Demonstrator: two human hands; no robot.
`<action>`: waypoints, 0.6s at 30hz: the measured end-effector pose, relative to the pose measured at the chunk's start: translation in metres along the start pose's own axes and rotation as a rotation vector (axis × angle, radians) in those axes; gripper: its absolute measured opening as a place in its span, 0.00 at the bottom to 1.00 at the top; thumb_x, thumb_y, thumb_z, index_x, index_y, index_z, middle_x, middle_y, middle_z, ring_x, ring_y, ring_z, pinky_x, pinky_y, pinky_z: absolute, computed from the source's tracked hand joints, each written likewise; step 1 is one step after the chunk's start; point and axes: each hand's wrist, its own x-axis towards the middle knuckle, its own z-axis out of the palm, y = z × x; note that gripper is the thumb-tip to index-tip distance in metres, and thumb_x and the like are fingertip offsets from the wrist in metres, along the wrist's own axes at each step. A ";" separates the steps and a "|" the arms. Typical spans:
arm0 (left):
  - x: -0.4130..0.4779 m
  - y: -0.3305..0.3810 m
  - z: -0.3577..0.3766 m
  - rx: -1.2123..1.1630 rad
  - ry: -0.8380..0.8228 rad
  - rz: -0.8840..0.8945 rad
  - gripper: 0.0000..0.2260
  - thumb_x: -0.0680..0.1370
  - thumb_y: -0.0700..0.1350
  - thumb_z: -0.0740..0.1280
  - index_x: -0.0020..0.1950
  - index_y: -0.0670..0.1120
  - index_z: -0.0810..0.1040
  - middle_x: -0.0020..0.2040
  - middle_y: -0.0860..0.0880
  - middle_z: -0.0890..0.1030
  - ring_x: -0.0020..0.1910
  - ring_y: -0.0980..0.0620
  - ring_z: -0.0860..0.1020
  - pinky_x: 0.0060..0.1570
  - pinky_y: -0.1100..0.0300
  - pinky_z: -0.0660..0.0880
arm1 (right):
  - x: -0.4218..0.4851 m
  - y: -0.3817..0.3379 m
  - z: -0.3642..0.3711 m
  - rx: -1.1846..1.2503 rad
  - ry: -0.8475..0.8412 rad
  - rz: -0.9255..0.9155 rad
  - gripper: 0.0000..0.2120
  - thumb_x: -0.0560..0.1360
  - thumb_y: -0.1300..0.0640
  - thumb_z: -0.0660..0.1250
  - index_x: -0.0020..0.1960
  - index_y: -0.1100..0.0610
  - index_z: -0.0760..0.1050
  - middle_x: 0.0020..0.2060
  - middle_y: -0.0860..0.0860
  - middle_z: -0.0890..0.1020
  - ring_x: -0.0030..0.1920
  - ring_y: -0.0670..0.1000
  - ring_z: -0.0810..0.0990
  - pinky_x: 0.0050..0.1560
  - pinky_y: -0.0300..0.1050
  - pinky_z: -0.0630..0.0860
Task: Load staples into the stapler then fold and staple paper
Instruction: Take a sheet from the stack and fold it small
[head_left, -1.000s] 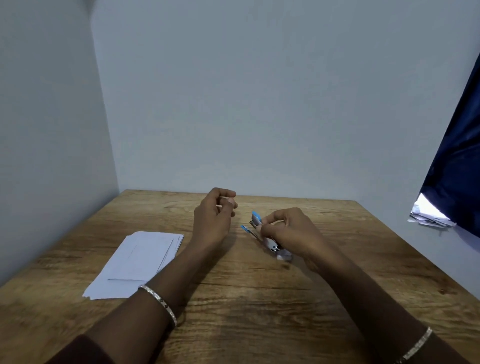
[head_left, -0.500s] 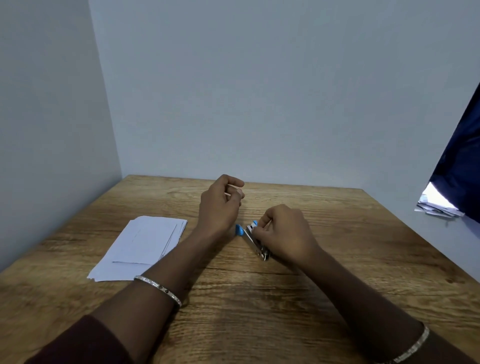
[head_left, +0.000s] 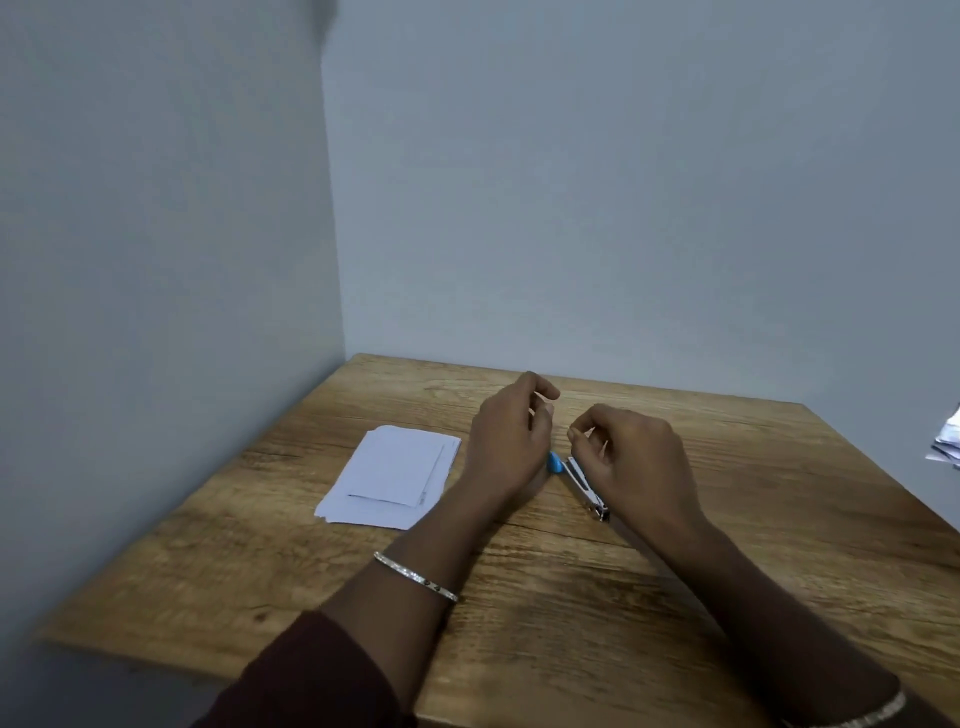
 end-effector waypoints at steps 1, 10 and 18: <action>-0.004 -0.002 -0.006 0.013 0.014 0.013 0.07 0.80 0.40 0.63 0.54 0.47 0.80 0.45 0.50 0.84 0.43 0.51 0.80 0.45 0.50 0.78 | -0.002 -0.003 0.001 0.001 -0.003 -0.011 0.03 0.76 0.54 0.71 0.45 0.50 0.83 0.32 0.44 0.82 0.34 0.46 0.80 0.36 0.46 0.77; -0.048 -0.046 -0.101 0.348 0.261 -0.148 0.06 0.79 0.41 0.65 0.50 0.47 0.82 0.48 0.52 0.85 0.47 0.50 0.82 0.49 0.51 0.77 | -0.019 -0.053 0.030 0.123 -0.050 -0.084 0.02 0.74 0.55 0.71 0.43 0.51 0.83 0.28 0.41 0.75 0.33 0.44 0.76 0.34 0.41 0.69; -0.051 -0.075 -0.135 0.576 0.174 -0.316 0.12 0.76 0.60 0.68 0.48 0.53 0.82 0.51 0.55 0.83 0.55 0.50 0.80 0.58 0.49 0.67 | -0.001 -0.076 0.068 0.177 -0.082 -0.051 0.08 0.77 0.60 0.65 0.50 0.54 0.83 0.41 0.47 0.85 0.46 0.49 0.78 0.42 0.44 0.68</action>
